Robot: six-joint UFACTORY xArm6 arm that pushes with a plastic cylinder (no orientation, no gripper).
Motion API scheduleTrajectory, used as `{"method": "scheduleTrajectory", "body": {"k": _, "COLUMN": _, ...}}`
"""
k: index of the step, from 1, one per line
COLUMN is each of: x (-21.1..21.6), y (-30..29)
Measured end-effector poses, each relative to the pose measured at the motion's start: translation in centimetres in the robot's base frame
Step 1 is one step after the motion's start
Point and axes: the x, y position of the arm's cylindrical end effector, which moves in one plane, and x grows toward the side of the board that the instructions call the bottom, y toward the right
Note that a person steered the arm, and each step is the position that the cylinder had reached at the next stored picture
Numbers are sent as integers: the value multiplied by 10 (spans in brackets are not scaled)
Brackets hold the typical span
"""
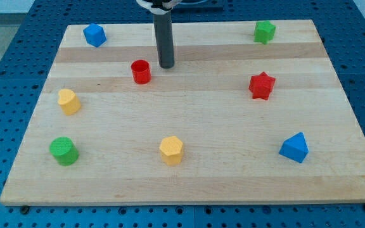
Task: Move the red circle to the top right of the yellow heart
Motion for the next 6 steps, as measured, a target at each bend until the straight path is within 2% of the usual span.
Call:
{"method": "scheduleTrajectory", "body": {"k": 1, "x": -4, "y": 52}}
{"method": "scheduleTrajectory", "body": {"k": 2, "x": 24, "y": 31}}
{"method": "scheduleTrajectory", "body": {"k": 4, "x": 19, "y": -104}}
{"method": "scheduleTrajectory", "body": {"k": 5, "x": -21, "y": -148}}
{"method": "scheduleTrajectory", "body": {"k": 6, "x": 2, "y": -211}}
